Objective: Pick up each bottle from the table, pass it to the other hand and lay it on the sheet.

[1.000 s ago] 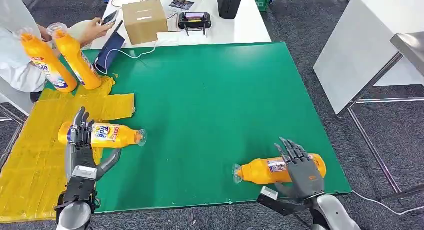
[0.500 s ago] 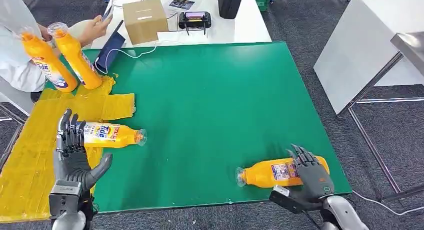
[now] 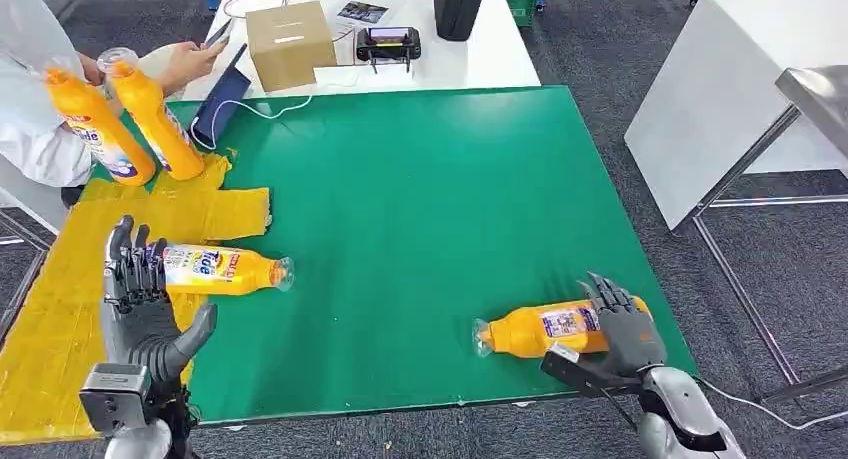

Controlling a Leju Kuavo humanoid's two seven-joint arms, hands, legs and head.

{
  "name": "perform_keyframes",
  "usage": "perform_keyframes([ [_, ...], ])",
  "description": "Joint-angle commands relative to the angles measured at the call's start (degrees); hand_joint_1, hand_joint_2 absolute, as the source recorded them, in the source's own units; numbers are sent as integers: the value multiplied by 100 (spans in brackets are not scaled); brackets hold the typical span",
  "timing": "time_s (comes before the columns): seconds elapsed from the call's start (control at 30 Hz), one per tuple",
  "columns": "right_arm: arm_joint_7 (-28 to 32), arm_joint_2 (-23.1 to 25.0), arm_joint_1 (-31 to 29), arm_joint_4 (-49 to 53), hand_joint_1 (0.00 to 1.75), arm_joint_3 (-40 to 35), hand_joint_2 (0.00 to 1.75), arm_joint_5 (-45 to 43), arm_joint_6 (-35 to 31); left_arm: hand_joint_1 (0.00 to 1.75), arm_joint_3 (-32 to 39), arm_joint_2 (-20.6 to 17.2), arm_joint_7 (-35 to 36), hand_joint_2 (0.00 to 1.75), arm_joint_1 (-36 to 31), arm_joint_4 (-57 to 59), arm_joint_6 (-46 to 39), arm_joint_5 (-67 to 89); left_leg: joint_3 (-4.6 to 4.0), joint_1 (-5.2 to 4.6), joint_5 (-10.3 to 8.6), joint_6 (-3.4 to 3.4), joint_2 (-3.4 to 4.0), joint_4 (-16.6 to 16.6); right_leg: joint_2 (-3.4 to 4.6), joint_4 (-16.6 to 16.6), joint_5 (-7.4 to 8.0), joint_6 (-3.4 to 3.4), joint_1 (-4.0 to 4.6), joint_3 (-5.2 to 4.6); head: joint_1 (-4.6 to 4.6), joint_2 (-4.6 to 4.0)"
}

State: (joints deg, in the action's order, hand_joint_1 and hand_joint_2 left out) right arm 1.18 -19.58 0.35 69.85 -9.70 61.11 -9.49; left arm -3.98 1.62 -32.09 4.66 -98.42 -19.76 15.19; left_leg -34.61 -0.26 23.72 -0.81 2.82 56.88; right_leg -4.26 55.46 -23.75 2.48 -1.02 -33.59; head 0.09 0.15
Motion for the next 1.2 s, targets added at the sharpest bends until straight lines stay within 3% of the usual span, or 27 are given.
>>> perform_keyframes([
  [0.03,-330,179,-282,-1123,171,-105,175,260,-2,0,-168,56,52,175,-125,102,1,-61,18,12,3,1,-37,-4,2,-13,-9,-6,6,32,0,0],
  [0.33,-497,361,-441,-1237,175,-95,175,427,-59,0,-243,15,92,175,-154,49,46,-17,41,14,6,-3,-38,-3,13,-17,0,6,6,116,-2,0],
  [0.5,-479,443,-415,-1204,175,-25,175,440,-110,0,-288,-21,154,175,-151,49,110,8,39,14,4,-2,-39,-5,11,-17,3,5,6,113,-2,0],
  [0.57,-82,692,-338,-951,175,208,175,-102,-323,0,-335,-64,235,175,-119,30,180,47,38,11,4,-3,-29,-4,9,-16,4,8,5,88,-2,0],
  [0.63,259,1302,-101,-100,175,697,175,-862,-1022,0,-479,-207,536,175,-14,21,423,252,43,14,6,0,-30,-5,15,-15,1,3,7,81,0,0],
  [0.73,725,2039,132,963,175,785,175,-1688,-1811,0,-898,-440,1009,175,-31,238,1052,554,32,10,5,4,-11,-10,32,-12,4,1,4,88,-2,0],
  [0.83,1224,2441,369,1741,175,553,175,-2657,-2087,0,-1320,-501,1195,175,-122,526,1498,640,20,3,7,4,-6,-6,26,3,-1,6,0,89,-4,0],
  [0.97,1681,2789,335,1925,175,87,175,-3632,-2225,0,-1827,-480,1308,175,-443,986,1624,734,12,10,8,14,-31,-2,21,9,-13,0,5,78,-4,0],
  [1.2,1801,2867,-94,1404,175,-650,175,-3935,-1973,0,-1957,-507,1393,175,-654,1153,1765,537,-10,11,4,13,-11,-3,32,7,-7,-2,5,59,-2,0],
])
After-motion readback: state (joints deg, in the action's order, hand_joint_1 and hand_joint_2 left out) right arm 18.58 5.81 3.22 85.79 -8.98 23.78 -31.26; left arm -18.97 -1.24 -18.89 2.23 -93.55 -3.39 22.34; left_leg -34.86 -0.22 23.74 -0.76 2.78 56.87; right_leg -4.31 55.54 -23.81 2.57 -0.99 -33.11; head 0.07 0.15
